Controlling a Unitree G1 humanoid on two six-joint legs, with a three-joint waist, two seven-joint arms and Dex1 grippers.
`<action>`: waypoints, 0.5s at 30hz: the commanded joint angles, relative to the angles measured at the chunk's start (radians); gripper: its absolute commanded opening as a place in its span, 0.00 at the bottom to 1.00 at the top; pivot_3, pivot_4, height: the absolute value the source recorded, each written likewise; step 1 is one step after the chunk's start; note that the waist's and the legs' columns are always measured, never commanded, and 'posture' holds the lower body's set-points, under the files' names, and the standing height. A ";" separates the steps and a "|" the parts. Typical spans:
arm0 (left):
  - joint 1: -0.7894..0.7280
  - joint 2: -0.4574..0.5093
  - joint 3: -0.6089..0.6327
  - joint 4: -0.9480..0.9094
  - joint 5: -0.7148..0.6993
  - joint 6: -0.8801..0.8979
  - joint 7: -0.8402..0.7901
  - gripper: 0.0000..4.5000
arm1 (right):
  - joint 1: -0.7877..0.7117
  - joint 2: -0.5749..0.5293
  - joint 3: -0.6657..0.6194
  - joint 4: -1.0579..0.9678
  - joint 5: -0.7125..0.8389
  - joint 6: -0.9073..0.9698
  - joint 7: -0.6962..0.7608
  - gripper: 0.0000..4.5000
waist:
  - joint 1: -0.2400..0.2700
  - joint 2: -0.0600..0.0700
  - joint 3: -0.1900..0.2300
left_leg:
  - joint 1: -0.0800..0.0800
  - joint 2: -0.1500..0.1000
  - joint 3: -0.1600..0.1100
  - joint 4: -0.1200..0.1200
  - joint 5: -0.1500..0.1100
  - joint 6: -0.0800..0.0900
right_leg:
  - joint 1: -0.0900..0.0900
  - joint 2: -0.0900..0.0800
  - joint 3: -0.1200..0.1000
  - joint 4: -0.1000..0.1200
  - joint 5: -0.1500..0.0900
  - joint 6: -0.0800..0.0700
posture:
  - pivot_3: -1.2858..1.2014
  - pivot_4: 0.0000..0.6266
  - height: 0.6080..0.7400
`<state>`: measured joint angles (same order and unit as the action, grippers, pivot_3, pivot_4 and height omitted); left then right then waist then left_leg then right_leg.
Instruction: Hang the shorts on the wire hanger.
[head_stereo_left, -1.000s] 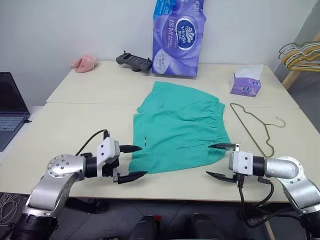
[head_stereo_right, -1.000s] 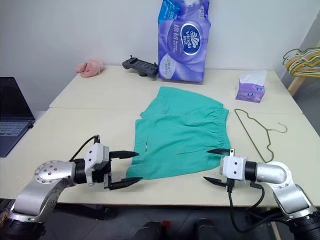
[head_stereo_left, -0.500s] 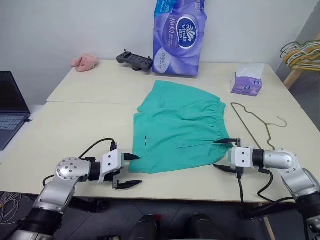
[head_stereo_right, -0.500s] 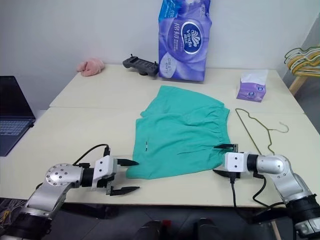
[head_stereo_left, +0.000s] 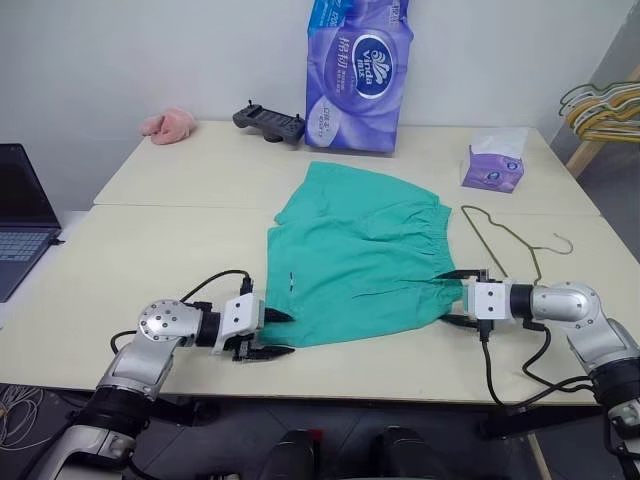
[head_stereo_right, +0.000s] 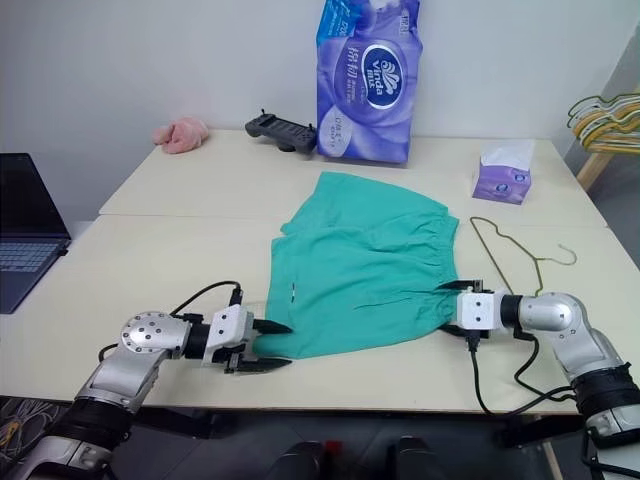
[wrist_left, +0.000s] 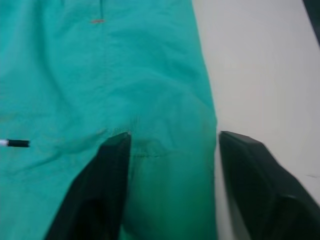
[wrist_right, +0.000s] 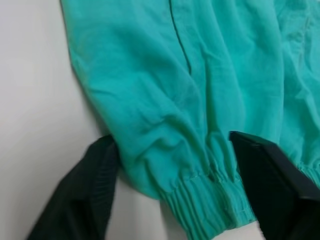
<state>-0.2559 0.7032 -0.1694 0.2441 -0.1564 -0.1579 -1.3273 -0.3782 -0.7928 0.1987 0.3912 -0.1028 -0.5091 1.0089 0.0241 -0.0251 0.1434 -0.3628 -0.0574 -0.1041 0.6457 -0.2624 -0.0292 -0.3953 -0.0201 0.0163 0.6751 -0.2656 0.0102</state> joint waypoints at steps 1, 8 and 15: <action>-0.001 0.017 0.003 -0.006 -0.001 0.006 -0.005 0.30 | -0.023 -0.012 -0.006 -0.012 0.001 -0.004 0.008 0.49 | 0.000 0.000 0.000 | 0.000 0.000 0.000 0.000 0.000 0.000 | 0.000 0.000 0.000 0.000 0.000 0.000 | 0.54 0.14 1.00; -0.038 0.025 0.015 0.039 0.015 -0.028 -0.001 0.00 | -0.004 -0.020 -0.008 -0.059 0.018 0.013 0.027 0.01 | -0.001 0.000 0.000 | 0.000 0.000 0.000 0.000 0.000 0.000 | 0.000 0.000 0.000 0.001 0.000 0.000 | 0.54 0.15 1.00; -0.006 0.093 0.032 -0.004 -0.031 -0.055 -0.074 0.00 | 0.190 -0.115 -0.014 -0.352 0.140 0.164 0.169 0.01 | 0.001 0.000 0.000 | -0.001 0.000 -0.002 0.000 0.000 0.000 | -0.001 0.000 -0.001 0.001 0.000 0.000 | 0.54 0.16 1.00</action>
<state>-0.2698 0.7726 -0.1609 0.2765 -0.1603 -0.1958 -1.3767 -0.2058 -0.8786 0.1997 0.1168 -0.0034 -0.3748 1.1469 0.0248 -0.0249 0.1435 -0.3637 -0.0573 -0.1056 0.6454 -0.2629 -0.0286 -0.3961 -0.0201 0.0154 0.6758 -0.2659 0.0107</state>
